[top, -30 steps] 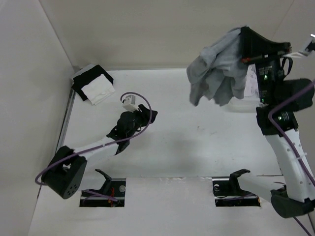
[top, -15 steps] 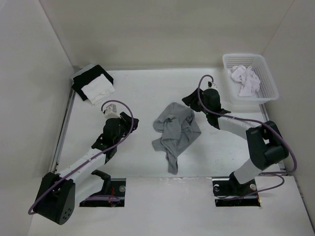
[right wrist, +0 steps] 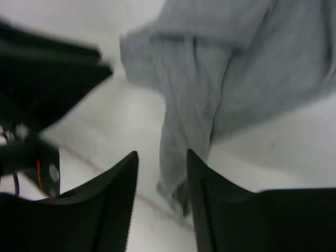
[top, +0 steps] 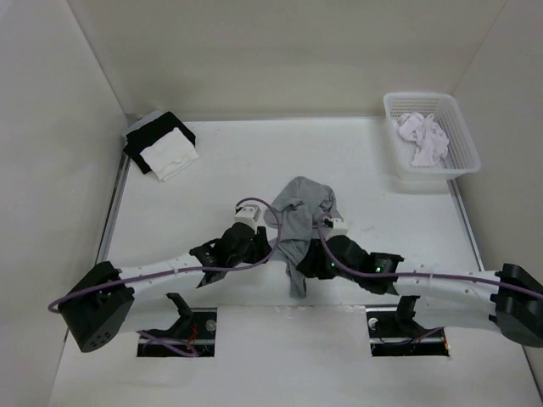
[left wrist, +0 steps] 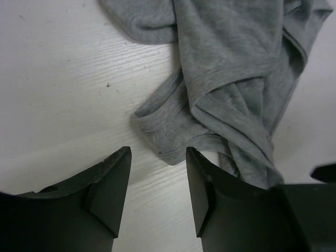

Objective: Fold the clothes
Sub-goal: Flatten the tank top out

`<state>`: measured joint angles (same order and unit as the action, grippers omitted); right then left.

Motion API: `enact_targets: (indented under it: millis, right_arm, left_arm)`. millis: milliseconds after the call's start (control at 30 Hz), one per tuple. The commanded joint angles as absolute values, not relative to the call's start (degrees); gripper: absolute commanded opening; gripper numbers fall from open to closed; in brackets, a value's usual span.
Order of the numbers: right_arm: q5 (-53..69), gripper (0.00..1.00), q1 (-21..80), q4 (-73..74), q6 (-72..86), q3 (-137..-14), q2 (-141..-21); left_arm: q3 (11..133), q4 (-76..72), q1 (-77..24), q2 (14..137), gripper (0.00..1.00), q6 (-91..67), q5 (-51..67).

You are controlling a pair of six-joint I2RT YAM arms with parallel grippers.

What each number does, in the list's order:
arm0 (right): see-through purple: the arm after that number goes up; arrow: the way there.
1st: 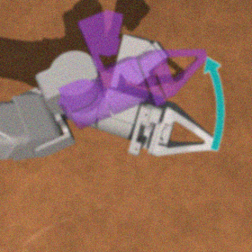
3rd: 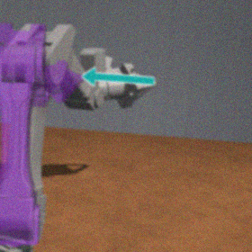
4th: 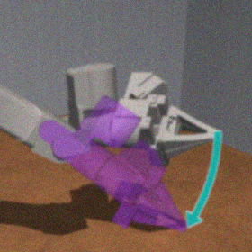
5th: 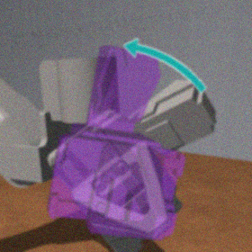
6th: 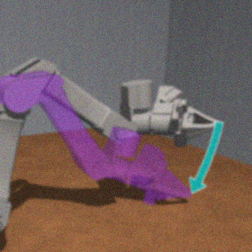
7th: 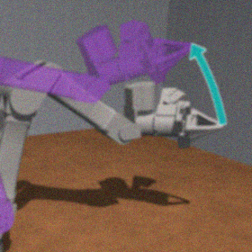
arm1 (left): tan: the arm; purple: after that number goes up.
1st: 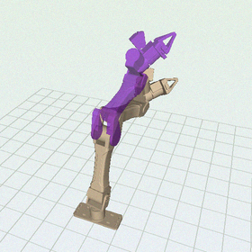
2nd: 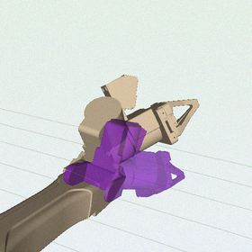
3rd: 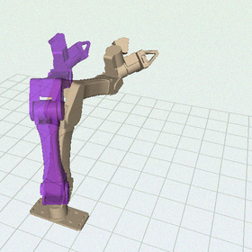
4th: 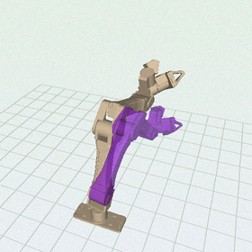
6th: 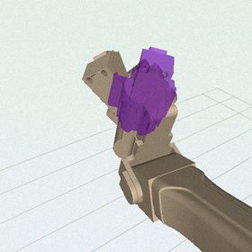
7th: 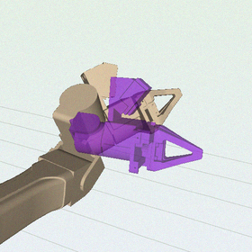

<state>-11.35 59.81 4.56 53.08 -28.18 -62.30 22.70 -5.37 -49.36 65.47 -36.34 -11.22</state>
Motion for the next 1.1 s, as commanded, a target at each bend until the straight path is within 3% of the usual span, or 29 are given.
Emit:
enact_targets:
  millis: [0, 267, 400, 467, 500, 533, 600, 733, 833, 967, 1067]
  right_arm:
    - [-17.5, 0.55, 66.0, 15.7, 61.1, -27.5, -56.4]
    - [-13.2, 0.59, 69.6, 11.8, 63.6, -27.0, -64.2]
    - [-10.3, 0.53, 70.1, 7.9, 63.5, -28.4, -71.4]
    - [-10.9, 0.37, 70.5, 6.2, 63.5, -29.2, -73.6]
    - [-11.0, 0.21, 70.5, 5.6, 63.2, -29.8, -74.2]
    - [-11.3, 0.12, 70.6, 5.6, 63.0, -30.3, -74.0]
    - [-15.6, 0.01, 71.1, 6.8, 61.4, -31.7, -69.5]
    - [-25.9, 0.00, 71.9, 16.7, 54.9, -38.1, -54.6]
    - [-36.0, 0.00, 72.6, 25.7, 46.3, -49.5, -44.3]
    - [-46.1, 0.00, 76.2, 25.6, 32.6, -64.9, -39.9]
    - [-47.3, 0.00, 77.6, 20.8, 22.5, -75.6, -41.1]
  left_arm:
    - [25.3, -6.5, -50.0, 69.9, 0.47, -35.0, -10.8]
    - [25.0, -12.1, -49.0, 74.7, 0.48, -36.9, -9.0]
    - [24.9, -15.1, -49.1, 76.2, 0.42, -37.4, -7.1]
    - [25.0, -15.6, -48.9, 76.6, 0.31, -37.7, -5.7]
    - [25.0, -15.7, -48.7, 76.5, 0.21, -37.8, -5.2]
    - [25.1, -15.4, -48.6, 75.9, 0.13, -37.9, -5.0]
    - [25.7, -14.2, -47.6, 71.5, 0.05, -38.5, -4.8]
    - [32.0, -5.3, -45.2, 55.2, 0.03, -37.8, -7.9]
    - [40.3, 2.2, -42.9, 45.7, 0.03, -36.4, -13.3]
    - [53.0, 8.3, -42.6, 38.1, 0.03, -33.1, -19.0]
    - [61.0, 9.7, -43.9, 35.7, 0.03, -29.7, -24.2]
